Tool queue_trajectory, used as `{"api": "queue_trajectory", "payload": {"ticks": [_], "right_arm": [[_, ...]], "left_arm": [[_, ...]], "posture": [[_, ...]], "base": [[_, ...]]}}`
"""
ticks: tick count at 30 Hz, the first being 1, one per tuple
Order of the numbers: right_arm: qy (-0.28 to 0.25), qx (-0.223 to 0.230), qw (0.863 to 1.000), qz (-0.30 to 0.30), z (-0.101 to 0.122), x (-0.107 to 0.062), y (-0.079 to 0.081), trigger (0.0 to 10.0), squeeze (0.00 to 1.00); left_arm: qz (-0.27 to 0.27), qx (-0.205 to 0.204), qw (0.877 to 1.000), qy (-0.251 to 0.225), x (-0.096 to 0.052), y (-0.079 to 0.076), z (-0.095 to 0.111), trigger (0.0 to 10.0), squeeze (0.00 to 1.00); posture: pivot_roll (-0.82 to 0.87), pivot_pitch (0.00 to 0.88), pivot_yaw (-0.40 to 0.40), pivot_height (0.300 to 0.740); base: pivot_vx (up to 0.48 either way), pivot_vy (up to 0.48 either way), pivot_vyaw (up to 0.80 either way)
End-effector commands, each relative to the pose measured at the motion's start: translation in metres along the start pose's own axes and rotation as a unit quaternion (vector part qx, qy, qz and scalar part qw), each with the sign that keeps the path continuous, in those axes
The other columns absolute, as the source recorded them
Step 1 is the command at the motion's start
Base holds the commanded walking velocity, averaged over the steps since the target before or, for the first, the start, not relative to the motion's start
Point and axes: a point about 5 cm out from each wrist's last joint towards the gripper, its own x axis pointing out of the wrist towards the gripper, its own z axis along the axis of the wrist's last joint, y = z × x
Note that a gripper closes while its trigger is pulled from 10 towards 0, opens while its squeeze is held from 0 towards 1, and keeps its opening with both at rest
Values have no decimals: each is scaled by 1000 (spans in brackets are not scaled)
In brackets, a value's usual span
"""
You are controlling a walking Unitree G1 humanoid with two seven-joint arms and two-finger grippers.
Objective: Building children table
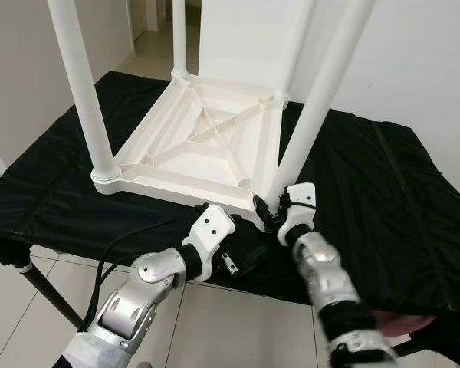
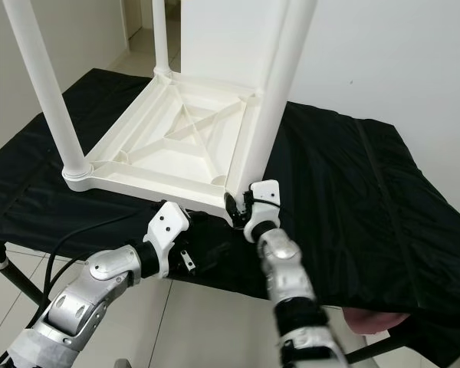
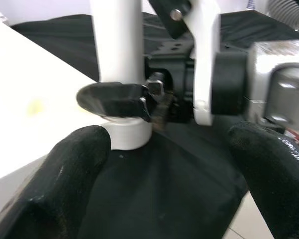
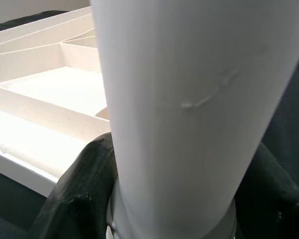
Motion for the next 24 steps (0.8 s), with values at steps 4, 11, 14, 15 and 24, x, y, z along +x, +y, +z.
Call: {"api": "queue_trajectory", "payload": {"ticks": [4, 11, 14, 15, 24], "right_arm": [[20, -4, 998, -66, -7, -7, 0, 10000, 0], [3, -8, 997, -71, 1, -9, 5, 10000, 1000], [-3, -6, 999, -53, 4, -10, 1, 10000, 1000], [-7, -6, 999, -41, 6, -11, -1, 10000, 1000], [-16, -45, 995, 92, 16, -10, -17, 10000, 0]], "left_arm": [[22, 17, 1000, -5, 2, 6, 2, 10000, 0], [29, 28, 999, -6, 4, 9, 4, 10000, 0], [33, 34, 999, -6, 4, 10, 5, 10000, 0], [34, 36, 999, -6, 4, 10, 5, 10000, 0], [34, 43, 998, -5, 2, 9, 4, 10000, 0]], "posture": [[-20, 0, -97, 740], [-21, 0, -97, 740], [-19, 0, -98, 740], [-17, 0, -100, 740], [-16, 0, -95, 740]], "base": [[0, 0, 0], [0, 0, 0], [0, 0, 0], [0, 0, 0], [0, 0, 0]]}}
